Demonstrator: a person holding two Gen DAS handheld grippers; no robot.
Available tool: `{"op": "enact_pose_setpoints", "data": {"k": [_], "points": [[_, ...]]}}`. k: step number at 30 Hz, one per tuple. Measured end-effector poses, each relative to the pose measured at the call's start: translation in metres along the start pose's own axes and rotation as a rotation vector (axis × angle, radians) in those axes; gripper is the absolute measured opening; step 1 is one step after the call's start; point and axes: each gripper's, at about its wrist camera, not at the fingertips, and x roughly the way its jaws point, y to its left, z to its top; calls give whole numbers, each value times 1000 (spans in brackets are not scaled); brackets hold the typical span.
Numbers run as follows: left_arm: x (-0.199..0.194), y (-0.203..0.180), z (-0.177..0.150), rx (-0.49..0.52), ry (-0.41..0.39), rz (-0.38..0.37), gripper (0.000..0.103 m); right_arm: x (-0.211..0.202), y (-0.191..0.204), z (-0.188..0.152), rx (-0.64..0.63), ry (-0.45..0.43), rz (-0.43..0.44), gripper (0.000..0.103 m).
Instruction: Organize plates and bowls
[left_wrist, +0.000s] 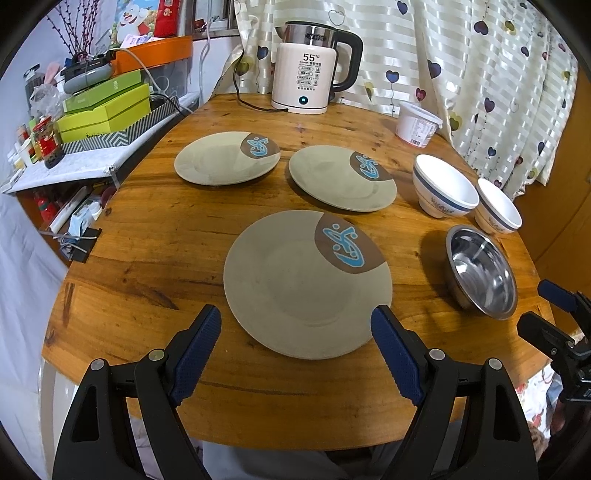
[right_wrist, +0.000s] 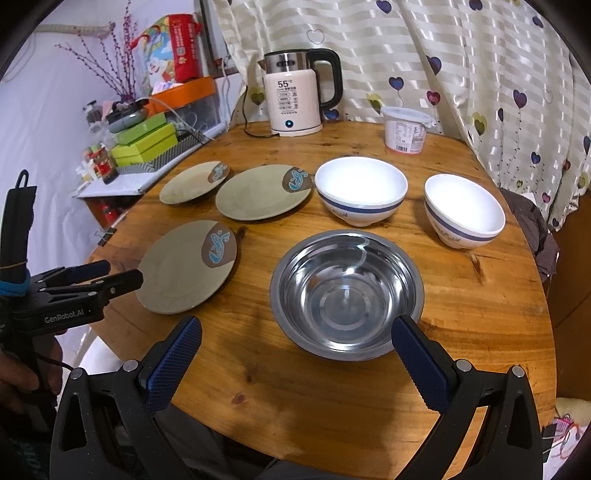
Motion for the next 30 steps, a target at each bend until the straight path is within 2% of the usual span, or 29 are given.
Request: {"op": "enact_pose_setpoints", "data": {"k": [9,30], "points": [[0,1,1,1,6,1,84,2,3,5,-4,-3,10,103],[2,3,3,6,4,-53,84,10,12,15,-27,-4,28,103]]}}
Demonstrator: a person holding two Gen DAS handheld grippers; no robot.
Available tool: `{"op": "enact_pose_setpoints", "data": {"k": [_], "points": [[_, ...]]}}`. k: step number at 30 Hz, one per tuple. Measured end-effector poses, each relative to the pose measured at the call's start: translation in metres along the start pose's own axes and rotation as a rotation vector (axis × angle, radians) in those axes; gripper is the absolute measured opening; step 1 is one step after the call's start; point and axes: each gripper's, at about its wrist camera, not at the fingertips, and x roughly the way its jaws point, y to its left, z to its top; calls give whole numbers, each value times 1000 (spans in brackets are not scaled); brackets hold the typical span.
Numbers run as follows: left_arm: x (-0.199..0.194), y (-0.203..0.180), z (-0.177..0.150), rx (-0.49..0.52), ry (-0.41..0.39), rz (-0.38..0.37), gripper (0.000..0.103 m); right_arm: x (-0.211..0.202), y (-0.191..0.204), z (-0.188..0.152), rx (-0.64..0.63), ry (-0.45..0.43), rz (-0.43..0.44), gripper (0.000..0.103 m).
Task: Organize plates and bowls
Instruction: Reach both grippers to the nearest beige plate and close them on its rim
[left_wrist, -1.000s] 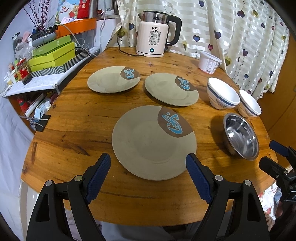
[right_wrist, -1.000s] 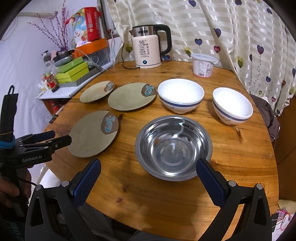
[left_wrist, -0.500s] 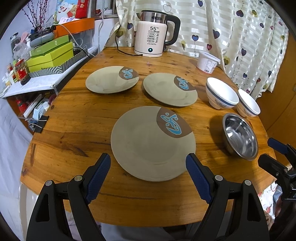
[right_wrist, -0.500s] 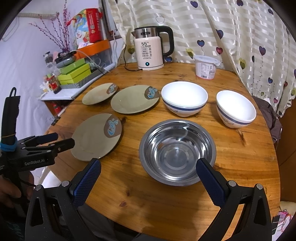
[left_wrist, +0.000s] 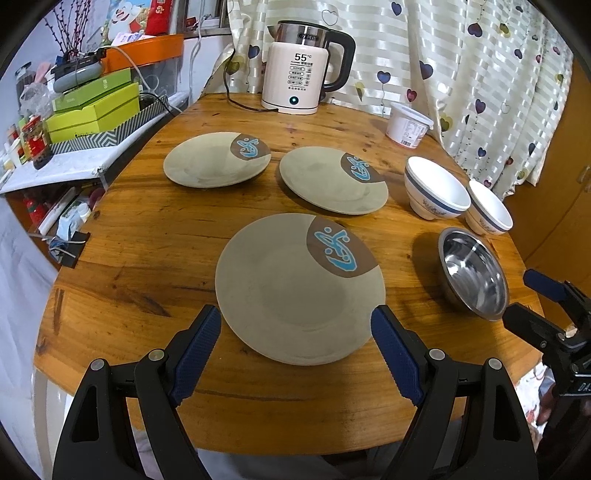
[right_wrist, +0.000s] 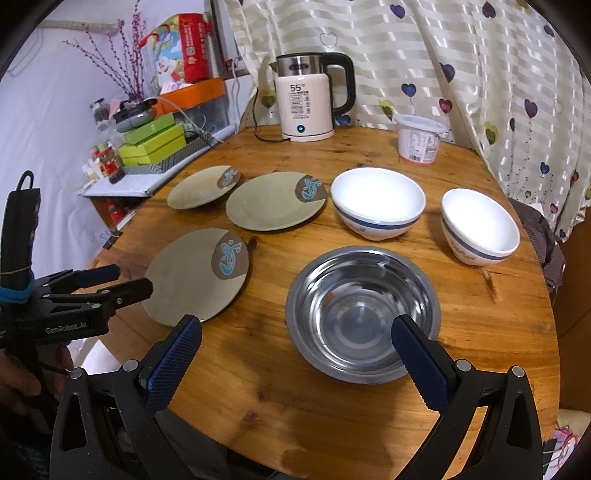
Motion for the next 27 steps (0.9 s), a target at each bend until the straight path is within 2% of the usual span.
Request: {"op": "enact_pose_setpoints", "data": {"k": [16,27], "points": [[11,32,9,-71,10,-24,84,25,33,29,-95,23,54,103],[18,61,21,-117,2,8,84,49,57,60,-131,28,83,103]]}}
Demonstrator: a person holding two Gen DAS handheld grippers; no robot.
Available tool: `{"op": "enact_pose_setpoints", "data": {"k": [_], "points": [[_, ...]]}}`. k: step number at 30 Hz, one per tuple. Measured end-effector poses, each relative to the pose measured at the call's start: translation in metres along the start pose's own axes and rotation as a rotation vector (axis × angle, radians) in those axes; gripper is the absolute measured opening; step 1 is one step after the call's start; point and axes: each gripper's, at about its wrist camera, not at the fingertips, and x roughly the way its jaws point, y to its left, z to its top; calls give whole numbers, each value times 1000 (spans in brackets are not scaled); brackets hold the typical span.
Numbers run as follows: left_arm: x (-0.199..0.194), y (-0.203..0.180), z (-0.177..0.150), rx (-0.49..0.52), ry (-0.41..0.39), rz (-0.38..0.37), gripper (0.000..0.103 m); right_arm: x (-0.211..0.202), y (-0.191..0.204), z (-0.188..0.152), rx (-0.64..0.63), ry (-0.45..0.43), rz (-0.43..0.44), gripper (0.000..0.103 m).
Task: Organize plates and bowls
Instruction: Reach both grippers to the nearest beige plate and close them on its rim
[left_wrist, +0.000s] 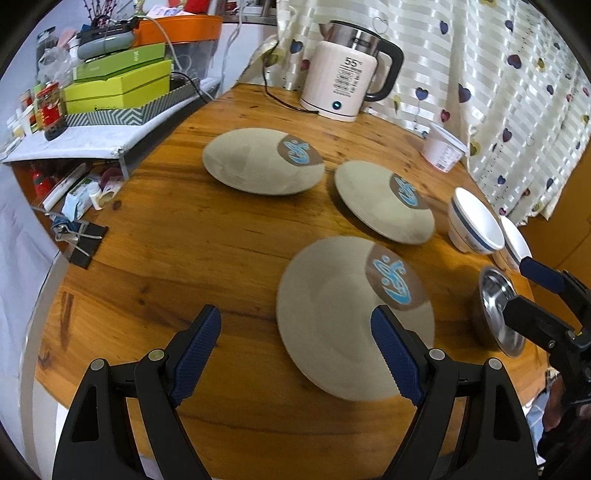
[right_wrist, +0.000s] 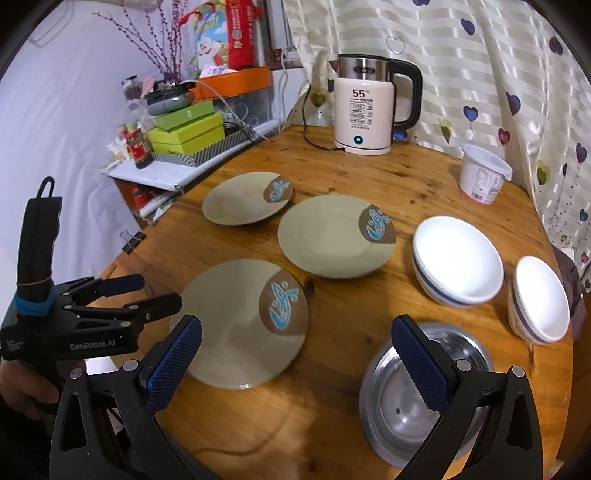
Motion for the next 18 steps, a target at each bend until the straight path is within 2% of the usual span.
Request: {"op": "enact_pose_setpoints", "data": {"k": [10,18], "points": [[8,25,24,-45,-35,21,84,29,7,35,-6,20,33,103],[19,42,46,-82,-50,35,84,62,9,64,7,64,60,97]]}}
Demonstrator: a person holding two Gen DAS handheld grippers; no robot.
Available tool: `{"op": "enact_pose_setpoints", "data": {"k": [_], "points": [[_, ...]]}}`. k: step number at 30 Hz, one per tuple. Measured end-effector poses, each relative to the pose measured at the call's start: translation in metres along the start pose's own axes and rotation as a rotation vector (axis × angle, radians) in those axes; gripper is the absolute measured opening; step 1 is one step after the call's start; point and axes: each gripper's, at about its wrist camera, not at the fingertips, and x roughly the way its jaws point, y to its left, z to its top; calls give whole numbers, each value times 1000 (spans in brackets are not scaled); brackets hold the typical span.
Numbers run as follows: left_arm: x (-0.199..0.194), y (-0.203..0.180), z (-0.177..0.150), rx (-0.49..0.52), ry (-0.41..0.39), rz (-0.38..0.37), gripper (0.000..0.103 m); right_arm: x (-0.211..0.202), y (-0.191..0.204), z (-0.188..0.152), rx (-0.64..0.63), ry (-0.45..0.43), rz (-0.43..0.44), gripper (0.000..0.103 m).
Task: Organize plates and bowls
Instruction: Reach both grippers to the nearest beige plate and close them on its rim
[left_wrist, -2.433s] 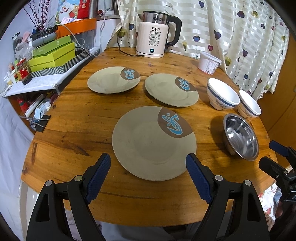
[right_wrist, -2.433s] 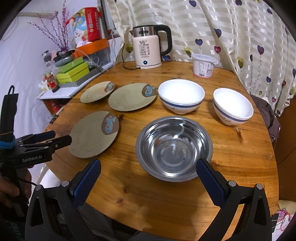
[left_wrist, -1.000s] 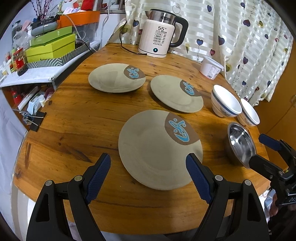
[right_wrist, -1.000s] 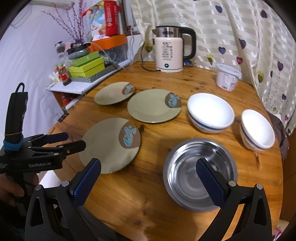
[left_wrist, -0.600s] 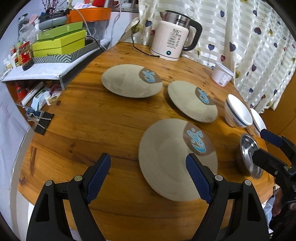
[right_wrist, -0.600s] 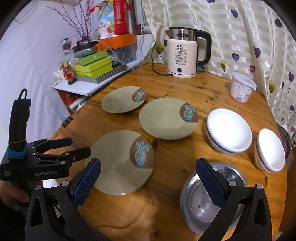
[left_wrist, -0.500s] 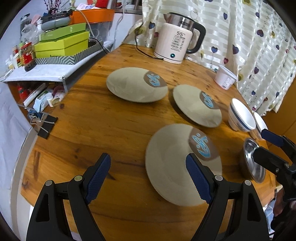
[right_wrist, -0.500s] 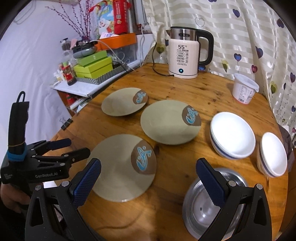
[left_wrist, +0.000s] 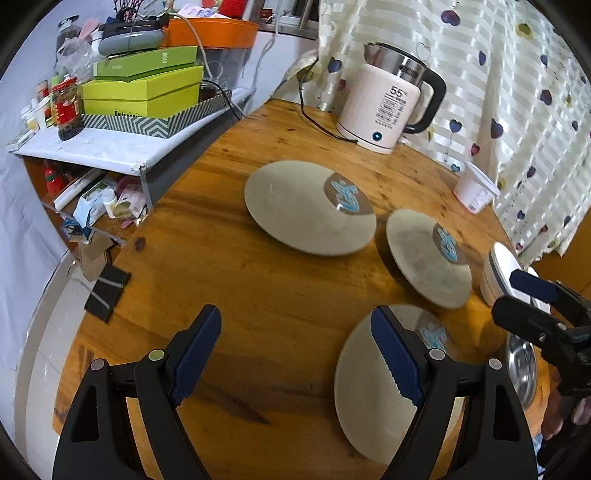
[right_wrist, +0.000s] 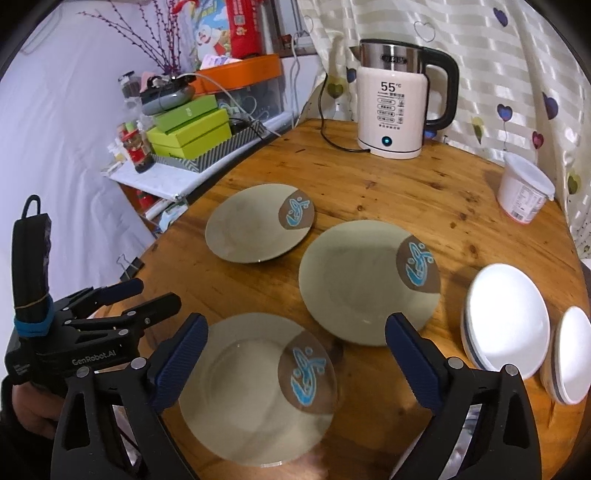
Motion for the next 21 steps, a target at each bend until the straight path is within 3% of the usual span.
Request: {"op": "enact_pose_setpoints", "data": {"k": [2,10,21], "points": [[2,4,7,-11,-9,3,84,4,2,5,0,3,5,91],[17,18,33,-38,-27,1,84,26,4,33,16,33,35,85],[55,36,57,-92,9,-14,83,83,-7,80,56,105,34,56]]}}
